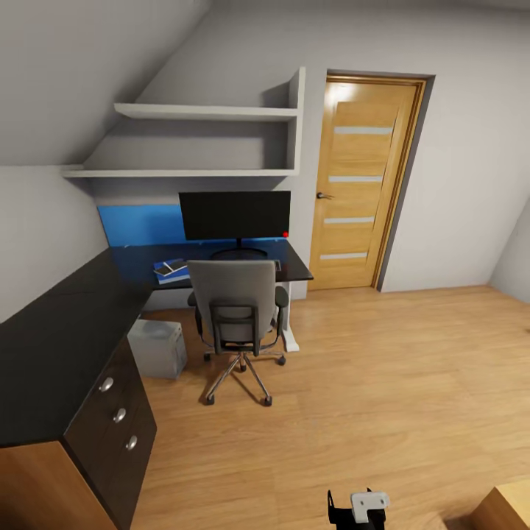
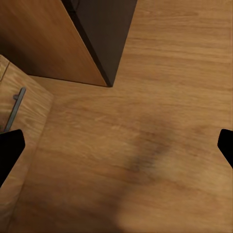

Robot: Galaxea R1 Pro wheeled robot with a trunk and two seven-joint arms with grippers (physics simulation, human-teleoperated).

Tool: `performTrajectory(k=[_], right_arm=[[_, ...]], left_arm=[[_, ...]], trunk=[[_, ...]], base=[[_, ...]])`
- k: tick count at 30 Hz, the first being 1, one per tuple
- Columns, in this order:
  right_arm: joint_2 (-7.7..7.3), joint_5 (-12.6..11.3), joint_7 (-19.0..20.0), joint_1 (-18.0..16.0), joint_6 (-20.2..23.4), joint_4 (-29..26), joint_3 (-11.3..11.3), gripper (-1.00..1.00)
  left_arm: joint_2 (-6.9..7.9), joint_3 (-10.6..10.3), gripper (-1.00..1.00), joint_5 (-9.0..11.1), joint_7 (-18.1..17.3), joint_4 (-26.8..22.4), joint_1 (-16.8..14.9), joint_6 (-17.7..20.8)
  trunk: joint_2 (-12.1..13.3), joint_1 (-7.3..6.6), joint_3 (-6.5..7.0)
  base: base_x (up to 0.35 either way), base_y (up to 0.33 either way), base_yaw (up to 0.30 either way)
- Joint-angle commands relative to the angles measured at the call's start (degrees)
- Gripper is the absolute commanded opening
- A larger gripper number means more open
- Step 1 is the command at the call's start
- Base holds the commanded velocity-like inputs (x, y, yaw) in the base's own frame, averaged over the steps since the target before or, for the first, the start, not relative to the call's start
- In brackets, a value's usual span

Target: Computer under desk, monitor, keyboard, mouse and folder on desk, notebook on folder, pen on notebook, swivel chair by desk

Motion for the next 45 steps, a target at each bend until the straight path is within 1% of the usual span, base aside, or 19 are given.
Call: performTrajectory(k=[1,4,15,27,45], right_arm=[[0.03,-0.3,-0.2,-0.1,-0.2,0.1,0.5,1.00],[0.03,-0.3,-0.2,-0.1,-0.2,0.1,0.5,1.00],[0.03,-0.3,-0.2,-0.1,-0.2,0.1,0.5,1.00],[0.03,-0.3,-0.2,-0.1,-0.2,0.1,0.5,1.00],[0.03,-0.3,-0.2,-0.1,-0.2,0.1,0.5,1.00]], left_arm=[[-0.09,-0.5,1.00,0.1,0.5,0.0,0.0,0.0],[-0.35,-0.5,1.00,0.1,0.4,0.0,0.0,0.1],[-0.40,-0.5,1.00,0.1,0.5,0.0,0.0,0.3],[-0.25,-0.3,1.00,0.1,0.3,0.0,0.0,0.7],[-0.40,-0.4,1.00,0.0,0.2,0.0,0.0,0.7]], trunk=[[0.4,-0.23,0.13],[1.6,-0.89,0.66],[6.0,-3.30,2.64],[6.0,-3.30,2.64],[6.0,-3.30,2.64]], base=[[0.000,0.000,0.000],[0.000,0.000,0.000],[0.000,0.000,0.000],[0.000,0.000,0.000],[0.000,0.000,0.000]])
